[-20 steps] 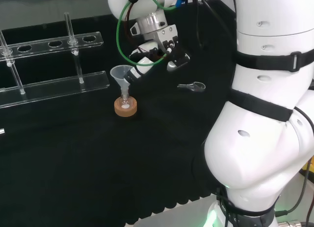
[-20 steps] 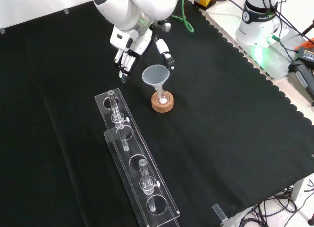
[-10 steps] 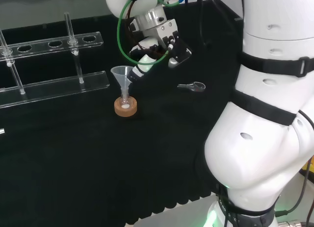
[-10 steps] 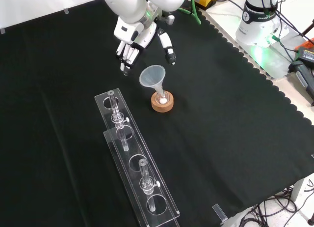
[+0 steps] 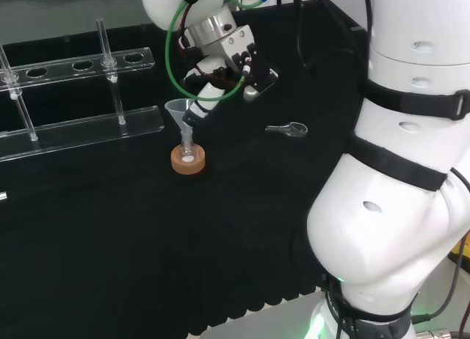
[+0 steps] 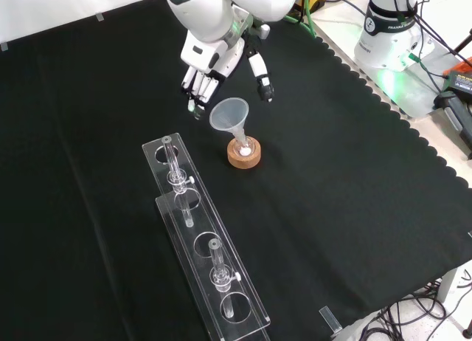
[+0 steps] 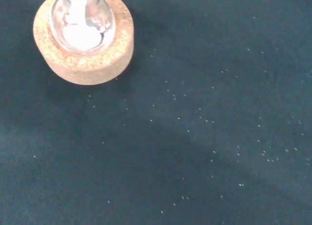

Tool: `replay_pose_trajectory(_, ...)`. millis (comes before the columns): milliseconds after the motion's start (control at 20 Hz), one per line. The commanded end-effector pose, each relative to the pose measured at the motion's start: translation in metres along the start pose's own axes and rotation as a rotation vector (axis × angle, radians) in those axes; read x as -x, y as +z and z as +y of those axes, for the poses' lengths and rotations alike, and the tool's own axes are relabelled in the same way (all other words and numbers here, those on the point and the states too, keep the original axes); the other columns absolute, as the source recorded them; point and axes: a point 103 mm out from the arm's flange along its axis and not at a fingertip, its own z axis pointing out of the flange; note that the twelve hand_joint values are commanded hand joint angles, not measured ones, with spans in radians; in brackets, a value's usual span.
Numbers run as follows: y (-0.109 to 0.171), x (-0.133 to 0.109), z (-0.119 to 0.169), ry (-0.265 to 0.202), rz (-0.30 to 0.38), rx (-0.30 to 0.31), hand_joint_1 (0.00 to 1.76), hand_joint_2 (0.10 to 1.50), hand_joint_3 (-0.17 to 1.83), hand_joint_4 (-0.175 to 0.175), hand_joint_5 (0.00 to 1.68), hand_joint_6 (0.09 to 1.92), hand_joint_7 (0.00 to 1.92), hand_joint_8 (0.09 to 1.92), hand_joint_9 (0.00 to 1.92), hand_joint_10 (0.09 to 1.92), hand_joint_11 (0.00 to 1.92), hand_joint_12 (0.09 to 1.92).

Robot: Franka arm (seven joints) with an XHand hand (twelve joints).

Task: Remove the funnel from the round-bottom flask.

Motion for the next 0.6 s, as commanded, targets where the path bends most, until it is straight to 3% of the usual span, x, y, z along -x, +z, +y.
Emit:
replay_pose_trajectory(50,-0.001,-0.010,0.014,-0.025,-0.008,-0.022,0.32,0.63,0.01,-0.152,0.04,0.09,0.00,0.09,0.27,0.09,0.06,1.58)
replay_pose_trajectory(400,-0.001,-0.005,0.027,-0.023,0.000,-0.035,0.32,0.63,0.01,-0.151,0.05,0.09,0.00,0.09,0.27,0.09,0.05,1.59)
replay_pose_trajectory(500,0.002,-0.002,0.029,-0.023,0.003,-0.034,0.32,0.63,0.01,-0.147,0.06,0.09,0.02,0.09,0.30,0.09,0.13,1.57)
replay_pose_trajectory(550,0.002,-0.001,0.029,-0.023,0.003,-0.032,0.32,0.63,0.01,-0.144,0.08,0.09,0.03,0.09,0.30,0.14,0.20,1.55)
replay_pose_trajectory(600,0.003,0.000,0.029,-0.024,0.008,-0.029,0.33,0.64,0.00,-0.141,0.11,0.09,0.04,0.12,0.28,0.35,0.30,1.51)
